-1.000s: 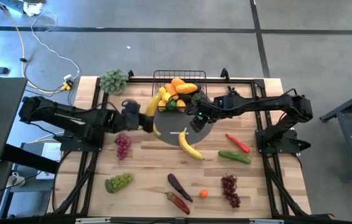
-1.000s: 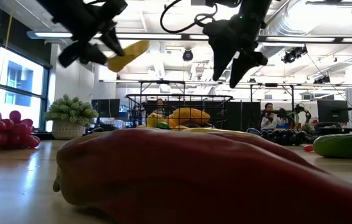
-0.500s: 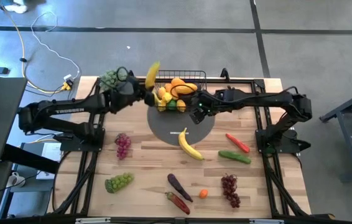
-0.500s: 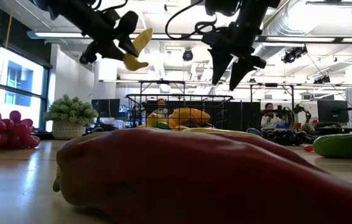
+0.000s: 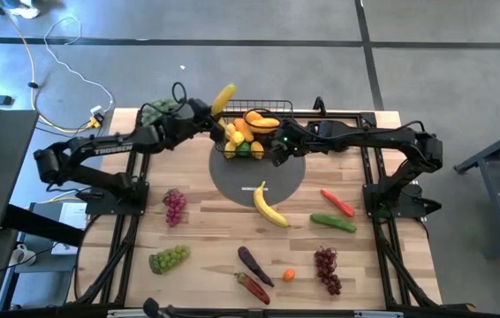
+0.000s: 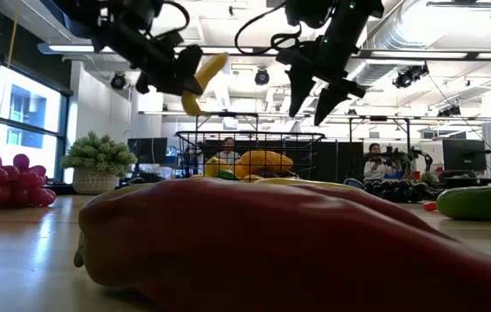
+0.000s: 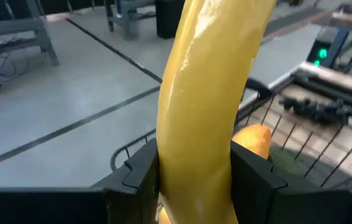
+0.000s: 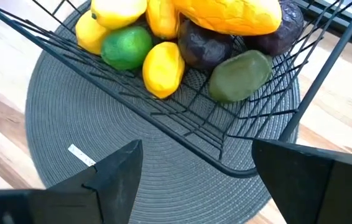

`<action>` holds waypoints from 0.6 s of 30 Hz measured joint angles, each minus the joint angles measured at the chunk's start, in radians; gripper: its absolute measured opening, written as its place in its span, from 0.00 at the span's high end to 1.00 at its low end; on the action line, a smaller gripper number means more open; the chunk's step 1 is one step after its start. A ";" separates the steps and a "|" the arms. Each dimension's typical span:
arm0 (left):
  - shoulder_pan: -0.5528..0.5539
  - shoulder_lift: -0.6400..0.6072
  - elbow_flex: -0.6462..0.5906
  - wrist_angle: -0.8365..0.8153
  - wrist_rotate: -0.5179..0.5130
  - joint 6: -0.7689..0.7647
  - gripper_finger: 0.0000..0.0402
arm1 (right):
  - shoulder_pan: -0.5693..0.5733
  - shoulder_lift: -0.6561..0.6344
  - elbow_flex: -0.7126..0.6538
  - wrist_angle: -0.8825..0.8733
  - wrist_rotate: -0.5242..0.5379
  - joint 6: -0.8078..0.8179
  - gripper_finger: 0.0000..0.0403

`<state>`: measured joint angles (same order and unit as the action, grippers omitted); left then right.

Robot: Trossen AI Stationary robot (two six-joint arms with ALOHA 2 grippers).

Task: Build produce basket
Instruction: Put the yellow banana into the black wire basket

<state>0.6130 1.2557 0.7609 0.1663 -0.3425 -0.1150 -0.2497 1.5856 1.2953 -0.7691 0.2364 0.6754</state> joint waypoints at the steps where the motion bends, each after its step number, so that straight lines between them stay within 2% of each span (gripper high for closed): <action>1: 0.003 0.015 0.000 0.004 0.007 0.007 0.66 | 0.000 0.000 0.000 0.001 0.000 0.002 0.30; 7: 0.003 0.087 0.000 0.042 0.026 0.054 0.66 | 0.001 0.000 0.000 0.004 0.000 0.081 0.30; 18: 0.003 0.200 0.000 0.107 0.027 0.093 0.66 | 0.001 0.000 0.000 0.004 0.026 0.113 0.30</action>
<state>0.6159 1.4556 0.7609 0.2735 -0.3153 -0.0219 -0.2485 1.5856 1.2953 -0.7654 0.2623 0.7887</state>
